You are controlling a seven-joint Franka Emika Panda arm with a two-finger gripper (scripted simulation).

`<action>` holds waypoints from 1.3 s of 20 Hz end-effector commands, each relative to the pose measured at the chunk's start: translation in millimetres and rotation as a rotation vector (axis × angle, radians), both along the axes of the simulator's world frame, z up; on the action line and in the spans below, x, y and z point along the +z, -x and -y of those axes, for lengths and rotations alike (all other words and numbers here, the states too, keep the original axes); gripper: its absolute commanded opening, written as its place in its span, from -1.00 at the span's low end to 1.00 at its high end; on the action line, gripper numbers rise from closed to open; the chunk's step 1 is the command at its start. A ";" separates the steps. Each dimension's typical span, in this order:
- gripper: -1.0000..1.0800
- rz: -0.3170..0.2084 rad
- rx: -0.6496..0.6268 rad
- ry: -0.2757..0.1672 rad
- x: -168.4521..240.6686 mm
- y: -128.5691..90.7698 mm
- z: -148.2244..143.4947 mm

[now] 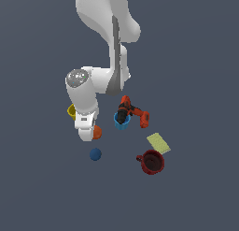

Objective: Pick up a designated object from a clutter of objects.

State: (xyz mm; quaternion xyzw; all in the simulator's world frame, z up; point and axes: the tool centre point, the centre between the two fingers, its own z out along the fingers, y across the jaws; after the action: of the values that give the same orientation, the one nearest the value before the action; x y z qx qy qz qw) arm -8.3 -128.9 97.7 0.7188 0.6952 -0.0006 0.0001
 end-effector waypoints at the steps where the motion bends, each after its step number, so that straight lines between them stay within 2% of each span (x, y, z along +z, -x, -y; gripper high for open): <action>1: 0.92 0.001 0.007 -0.001 -0.7 0.1 0.1; 6: 0.92 0.000 0.003 -0.001 -5.6 0.3 0.1; 15: 0.92 0.000 0.008 -0.001 -43.5 1.0 -0.4; 20: 0.92 0.000 0.008 -0.001 -51.0 0.9 -0.2; 21: -1.00 0.000 0.008 -0.001 -51.0 0.9 -0.2; 26: -1.00 0.000 0.008 -0.001 -51.0 0.9 -0.2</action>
State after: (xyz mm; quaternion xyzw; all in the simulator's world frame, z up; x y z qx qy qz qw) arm -8.3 -128.6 48.0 0.7159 0.6983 0.0005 0.0008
